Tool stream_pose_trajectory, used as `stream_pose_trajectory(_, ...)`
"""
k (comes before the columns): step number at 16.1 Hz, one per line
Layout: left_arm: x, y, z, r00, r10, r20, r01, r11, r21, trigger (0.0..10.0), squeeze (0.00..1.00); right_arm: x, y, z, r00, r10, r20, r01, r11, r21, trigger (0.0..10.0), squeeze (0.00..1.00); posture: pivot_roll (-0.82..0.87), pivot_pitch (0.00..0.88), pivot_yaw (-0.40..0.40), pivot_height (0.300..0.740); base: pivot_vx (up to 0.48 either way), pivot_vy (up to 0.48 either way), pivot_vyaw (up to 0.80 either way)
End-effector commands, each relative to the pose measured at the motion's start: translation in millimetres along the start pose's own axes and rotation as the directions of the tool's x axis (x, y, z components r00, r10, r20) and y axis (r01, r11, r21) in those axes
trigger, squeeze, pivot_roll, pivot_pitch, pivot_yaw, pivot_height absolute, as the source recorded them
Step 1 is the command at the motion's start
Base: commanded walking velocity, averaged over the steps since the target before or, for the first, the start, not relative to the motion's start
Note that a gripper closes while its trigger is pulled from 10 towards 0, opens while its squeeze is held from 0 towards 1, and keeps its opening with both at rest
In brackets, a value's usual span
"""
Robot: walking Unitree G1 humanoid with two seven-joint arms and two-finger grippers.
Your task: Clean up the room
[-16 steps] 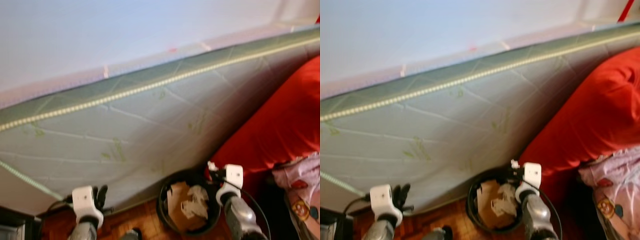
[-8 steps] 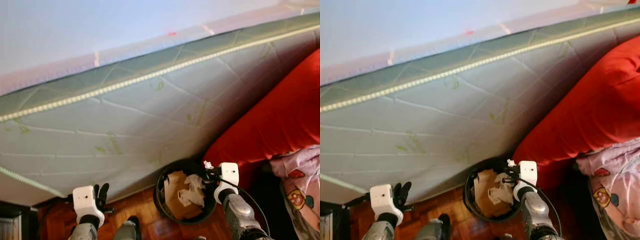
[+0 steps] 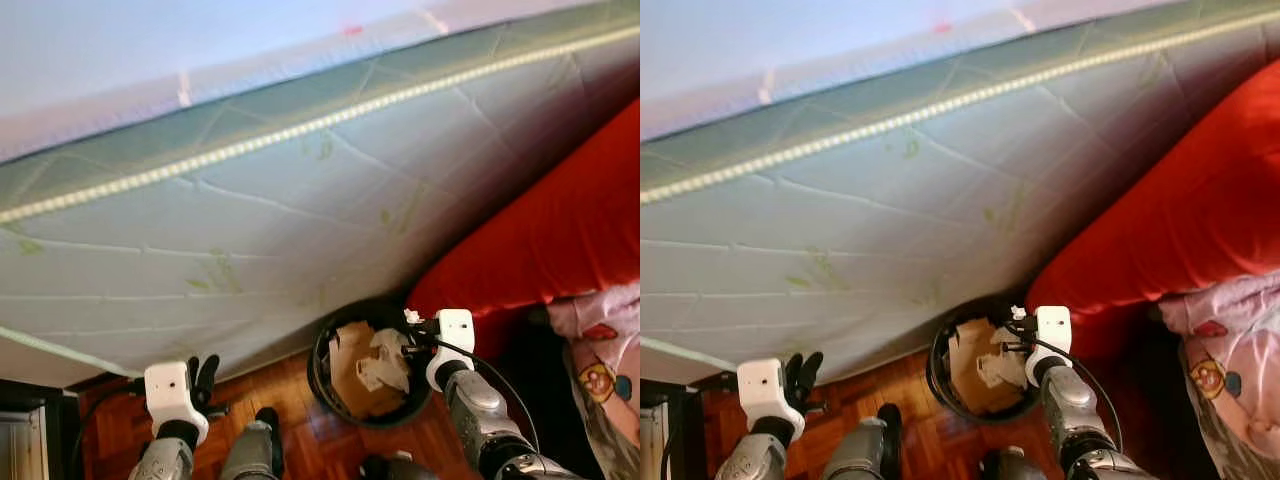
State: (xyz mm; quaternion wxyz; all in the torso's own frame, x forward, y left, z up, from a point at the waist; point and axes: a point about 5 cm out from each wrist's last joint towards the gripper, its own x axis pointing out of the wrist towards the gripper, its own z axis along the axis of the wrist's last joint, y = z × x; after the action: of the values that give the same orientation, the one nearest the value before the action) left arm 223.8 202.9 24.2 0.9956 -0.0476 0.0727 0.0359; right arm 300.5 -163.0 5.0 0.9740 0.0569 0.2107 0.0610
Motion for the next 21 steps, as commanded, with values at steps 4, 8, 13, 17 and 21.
stream_pose_trajectory(4,-12.0,4.3,-9.8,0.998,0.023,-0.06,-0.024,1.0,-0.009,10.0,0.0,-6.9,-1.2,-19.8,0.997,-0.022,-0.068,0.023,1.0,0.012,10.0,0.0,0.18,0.404,-0.021,0.669,0.0,0.0,0.0)
stream_pose_trajectory(8,-17.5,3.2,-8.7,0.998,0.019,-0.067,-0.019,1.0,-0.006,10.0,0.0,-3.8,-0.7,-17.2,0.995,-0.041,-0.094,0.044,0.998,0.032,10.0,0.0,0.21,0.428,-0.018,0.669,0.0,0.0,0.0)
stream_pose_trajectory(13,-20.2,4.5,6.9,1.0,0.008,-0.028,-0.008,1.0,0.008,10.0,0.0,5.0,1.1,-2.4,0.991,-0.074,-0.115,0.079,0.996,0.033,10.0,0.0,0.27,0.477,-0.016,0.669,0.0,0.0,0.0)
stream_pose_trajectory(17,-21.5,3.6,20.3,1.0,-0.002,0.0,0.002,1.0,0.018,10.0,0.0,6.9,-6.1,7.1,0.988,-0.123,-0.095,0.125,0.992,0.017,10.0,0.0,0.29,0.507,0.0,0.669,0.0,0.0,0.0)
stream_pose_trajectory(21,-29.0,4.0,20.9,1.0,0.0,-0.01,0.0,1.0,0.019,10.0,0.0,3.1,-24.4,9.9,0.976,-0.198,-0.089,0.201,0.979,0.028,10.0,0.0,0.3,0.512,0.005,0.669,0.0,0.0,0.0)
